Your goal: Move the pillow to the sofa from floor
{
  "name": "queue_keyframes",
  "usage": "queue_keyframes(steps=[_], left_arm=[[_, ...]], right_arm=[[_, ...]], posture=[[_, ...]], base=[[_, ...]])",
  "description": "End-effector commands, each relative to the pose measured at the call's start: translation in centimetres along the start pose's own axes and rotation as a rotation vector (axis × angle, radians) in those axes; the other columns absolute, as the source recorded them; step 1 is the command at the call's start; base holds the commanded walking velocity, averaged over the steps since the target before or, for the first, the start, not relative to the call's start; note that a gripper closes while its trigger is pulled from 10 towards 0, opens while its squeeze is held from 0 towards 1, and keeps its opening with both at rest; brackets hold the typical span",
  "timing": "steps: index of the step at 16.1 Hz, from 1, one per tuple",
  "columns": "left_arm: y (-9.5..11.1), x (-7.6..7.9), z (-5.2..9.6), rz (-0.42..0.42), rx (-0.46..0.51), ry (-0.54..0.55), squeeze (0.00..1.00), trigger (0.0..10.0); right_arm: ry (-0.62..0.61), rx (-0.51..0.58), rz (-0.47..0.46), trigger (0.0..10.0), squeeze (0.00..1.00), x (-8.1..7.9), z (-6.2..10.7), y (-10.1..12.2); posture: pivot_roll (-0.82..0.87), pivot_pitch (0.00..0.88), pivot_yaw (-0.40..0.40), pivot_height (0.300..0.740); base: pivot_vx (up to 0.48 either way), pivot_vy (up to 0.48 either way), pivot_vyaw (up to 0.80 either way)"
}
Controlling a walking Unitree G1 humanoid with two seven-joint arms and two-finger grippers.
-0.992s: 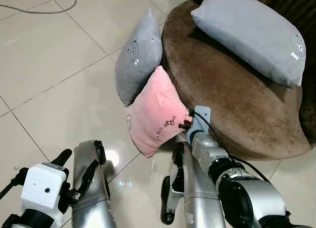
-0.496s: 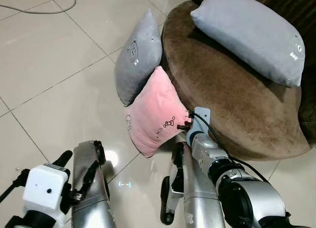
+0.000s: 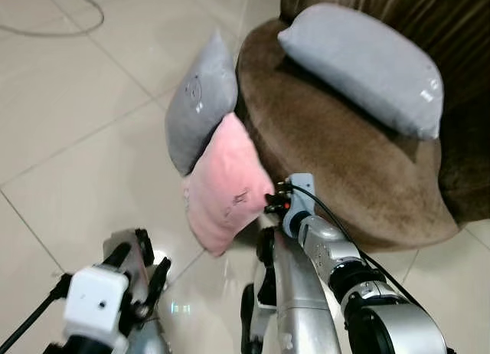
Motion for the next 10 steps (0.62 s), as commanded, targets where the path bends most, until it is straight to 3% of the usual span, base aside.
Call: queue_keyframes(steps=[1, 2, 3, 5, 10], left_arm=[[-0.4, 0.5, -0.1, 0.011, -0.012, -0.003, 0.0, 10.0], [-0.3, 0.6, -0.4, 0.011, -0.005, 0.005, 0.0, 10.0], [-0.2, 0.5, -1.1, 0.009, 0.01, 0.026, 0.0, 10.0], [-0.6, 0.2, -1.9, 0.009, 0.014, 0.044, 0.0, 10.0], [-0.7, -1.0, -3.4, -0.016, 0.03, 0.124, 0.0, 10.0]], right_arm=[[0.044, -0.003, 0.023, 0.0, 0.0, 0.1, 0.5, 0.3], [0.096, 0.009, 0.035, 0.0, 0.0, -0.9, 0.7, 1.0], [0.212, 0.045, 0.056, 0.0, 0.0, -3.6, 1.1, 2.6], [0.282, 0.073, 0.081, 0.0, 0.0, -5.7, 1.3, 3.6], [0.298, 0.207, 0.084, 0.0, 0.0, -7.3, 3.0, 7.5]], posture=[[0.17, 0.106, -0.223, 0.521], [0.17, 0.092, -0.221, 0.521], [0.17, 0.054, -0.211, 0.521], [0.18, 0.002, -0.2, 0.521], [0.2, 0.0, -0.188, 0.521]], base=[[0.0, 0.0, 0.0], [0.0, 0.0, 0.0], [0.0, 0.0, 0.0], [0.0, 0.0, 0.0], [0.0, 0.0, 0.0]])
Point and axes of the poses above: a point about 5 cm out from each wrist's last joint towards the gripper, its own z axis pointing back from the gripper into the wrist, its own y axis along the axis of the wrist's last joint, x = y × z, the point moved 5 cm from there along -z, pointing out of the wrist towards the gripper, and after that the axes turned 15 degrees about -z, right-handed, at the moved point
